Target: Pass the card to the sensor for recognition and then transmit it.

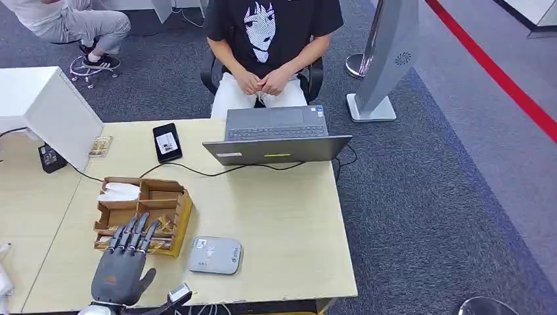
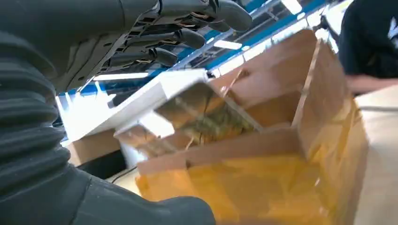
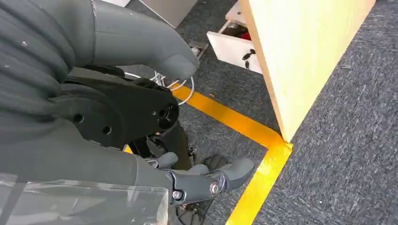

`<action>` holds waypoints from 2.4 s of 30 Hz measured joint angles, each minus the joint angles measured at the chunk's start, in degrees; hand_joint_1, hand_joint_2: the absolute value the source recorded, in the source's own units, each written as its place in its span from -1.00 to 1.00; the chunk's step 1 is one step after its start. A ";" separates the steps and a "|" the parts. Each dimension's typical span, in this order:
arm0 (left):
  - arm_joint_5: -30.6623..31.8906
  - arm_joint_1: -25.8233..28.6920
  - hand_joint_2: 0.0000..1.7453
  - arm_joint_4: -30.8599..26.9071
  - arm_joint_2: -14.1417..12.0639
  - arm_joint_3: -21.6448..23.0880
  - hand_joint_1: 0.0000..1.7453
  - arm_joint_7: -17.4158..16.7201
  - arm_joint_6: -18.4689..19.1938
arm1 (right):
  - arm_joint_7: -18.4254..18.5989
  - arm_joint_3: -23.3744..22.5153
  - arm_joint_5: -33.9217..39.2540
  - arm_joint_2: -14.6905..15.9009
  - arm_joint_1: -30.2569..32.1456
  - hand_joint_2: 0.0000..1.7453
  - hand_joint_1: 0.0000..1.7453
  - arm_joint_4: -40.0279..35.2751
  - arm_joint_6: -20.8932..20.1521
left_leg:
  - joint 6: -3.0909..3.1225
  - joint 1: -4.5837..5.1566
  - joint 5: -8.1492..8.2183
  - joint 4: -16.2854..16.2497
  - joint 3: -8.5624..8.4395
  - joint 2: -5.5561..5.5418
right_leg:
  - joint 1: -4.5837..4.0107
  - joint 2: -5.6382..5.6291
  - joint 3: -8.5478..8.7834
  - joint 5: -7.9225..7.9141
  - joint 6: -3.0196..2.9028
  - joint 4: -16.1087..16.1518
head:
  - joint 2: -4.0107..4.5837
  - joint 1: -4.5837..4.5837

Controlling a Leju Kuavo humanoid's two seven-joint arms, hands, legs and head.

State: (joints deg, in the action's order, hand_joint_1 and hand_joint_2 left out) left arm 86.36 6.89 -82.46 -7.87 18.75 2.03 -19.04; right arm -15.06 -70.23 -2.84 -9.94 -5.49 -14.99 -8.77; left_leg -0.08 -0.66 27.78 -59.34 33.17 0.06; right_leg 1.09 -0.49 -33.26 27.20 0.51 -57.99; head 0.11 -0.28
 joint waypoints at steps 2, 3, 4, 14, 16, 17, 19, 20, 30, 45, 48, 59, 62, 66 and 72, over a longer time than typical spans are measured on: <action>-0.33 -0.32 1.00 1.60 0.24 -0.81 -1.00 -0.02 0.07 | 0.00 0.00 -0.44 0.00 -0.01 1.00 -1.00 0.00 -0.22 | 0.00 0.00 0.00 0.00 0.00 0.00 | 0.00 0.00 0.00 0.00 0.00 0.00 | 0.00 -0.02; -0.37 -0.49 1.00 2.35 0.33 -1.24 -1.00 -0.02 0.07 | 0.00 0.00 -0.44 0.00 0.00 1.00 -1.00 0.00 -0.24 | 0.00 0.00 0.00 0.00 0.00 0.00 | 0.00 0.00 0.00 0.00 0.00 0.00 | 0.00 0.00; -0.41 -0.71 1.00 2.99 0.42 -1.57 -1.00 -0.02 0.07 | 0.00 0.00 -0.44 0.00 0.00 1.00 -1.00 0.00 -0.24 | 0.00 0.00 0.00 0.00 0.00 0.00 | 0.00 0.00 0.00 0.00 0.00 0.00 | 0.00 0.00; -0.41 -1.24 1.00 5.92 0.85 -2.67 -1.00 0.00 0.04 | 0.00 0.00 -0.44 0.00 0.00 1.00 -1.00 0.00 -0.24 | 0.00 0.00 0.00 0.00 0.00 0.00 | 0.00 0.00 0.00 0.00 0.00 0.00 | 0.00 0.00; -0.41 -1.29 1.00 6.14 0.90 -2.67 -1.00 0.00 0.04 | 0.00 0.00 -0.44 0.00 -0.01 1.00 -1.00 0.00 -0.24 | 0.00 0.00 0.00 0.00 0.00 0.00 | 0.00 0.00 0.00 0.00 0.00 0.00 | 0.00 0.00; -0.41 -1.30 1.00 6.20 0.92 -2.67 -1.00 0.00 0.04 | 0.02 0.00 -0.44 0.00 0.00 1.00 -1.00 0.00 -0.24 | 0.00 0.00 0.00 0.00 0.00 0.00 | 0.00 0.00 0.00 0.00 0.00 0.00 | 0.00 0.00; -0.41 -1.36 1.00 6.40 0.94 -2.71 -1.00 0.00 0.04 | 0.00 0.00 -0.44 0.00 -0.01 1.00 -1.00 0.00 -0.24 | 0.00 0.00 0.00 0.00 0.00 0.00 | 0.00 0.00 0.00 0.00 0.00 0.00 | 0.00 0.00; -0.41 -1.36 1.00 6.47 0.94 -2.71 -1.00 0.00 0.04 | 0.00 0.00 -0.44 0.00 -0.01 1.00 -1.00 0.00 -0.24 | 0.00 0.00 0.00 0.00 0.00 0.00 | 0.00 0.00 0.00 0.00 0.00 0.00 | 0.00 0.00; -0.41 -1.38 1.00 6.66 0.96 -2.73 -1.00 0.02 0.04 | 0.00 0.00 -0.44 0.00 0.00 1.00 -1.00 0.00 -0.24 | 0.00 0.00 0.00 0.00 -0.01 0.00 | 0.00 0.00 0.00 0.00 0.00 0.00 | 0.00 0.00; 1.33 -2.95 1.00 2.44 4.75 -7.76 1.00 0.48 -6.23 | 0.00 0.00 -0.59 -0.02 0.05 1.00 -1.00 0.00 0.59 | 0.03 0.00 -0.05 -0.02 0.04 -0.10 | 0.00 0.12 0.02 -0.05 0.04 0.00 | 0.00 0.02; 1.40 -3.96 1.00 -0.16 6.71 -10.60 1.00 1.68 -5.62 | 0.00 0.00 -0.59 -0.09 0.07 1.00 -1.00 0.00 0.61 | 0.02 0.01 -0.04 -0.02 -0.01 -0.04 | 0.01 0.06 0.03 -0.08 0.02 0.00 | 0.00 -0.02; 1.46 -4.05 1.00 -3.26 9.84 -14.05 1.00 3.15 -6.29 | 0.00 0.00 -0.59 -0.09 0.14 1.00 -1.00 0.00 0.61 | 0.02 0.00 -0.04 -0.02 0.00 -0.06 | 0.00 0.10 0.03 -0.08 0.02 0.00 | 0.00 0.00; 1.46 -4.05 1.00 -3.48 10.05 -14.16 1.00 3.17 -6.29 | 0.00 0.00 -0.59 -0.09 0.13 1.00 -1.00 0.00 0.61 | 0.02 0.00 -0.04 -0.02 0.00 -0.06 | 0.00 0.11 0.03 -0.08 0.02 0.00 | 0.00 0.00; 1.46 -4.05 1.00 -3.57 10.29 -14.32 1.00 3.17 -6.29 | 0.00 0.00 -0.59 -0.09 0.14 1.00 -1.00 0.00 0.61 | 0.02 0.00 -0.04 -0.02 0.01 -0.06 | 0.00 0.11 0.03 -0.08 0.02 0.00 | 0.00 0.00; 1.47 -4.05 1.00 -3.67 10.40 -14.53 1.00 3.17 -6.32 | 0.00 0.00 -0.59 -0.09 0.14 1.00 -1.00 0.00 0.61 | 0.02 0.00 -0.04 -0.02 0.00 -0.06 | 0.00 0.11 0.03 -0.08 0.02 0.00 | 0.00 0.00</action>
State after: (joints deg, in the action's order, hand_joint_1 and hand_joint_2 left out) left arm 87.82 2.84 -86.14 2.54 4.22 5.20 -25.35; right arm -15.06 -70.23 -3.43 -10.03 -5.35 -14.99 -8.15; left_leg -0.05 -0.66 27.73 -59.36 33.17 0.00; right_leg 1.09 -0.38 -33.23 27.12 0.54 -57.99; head 0.11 -0.28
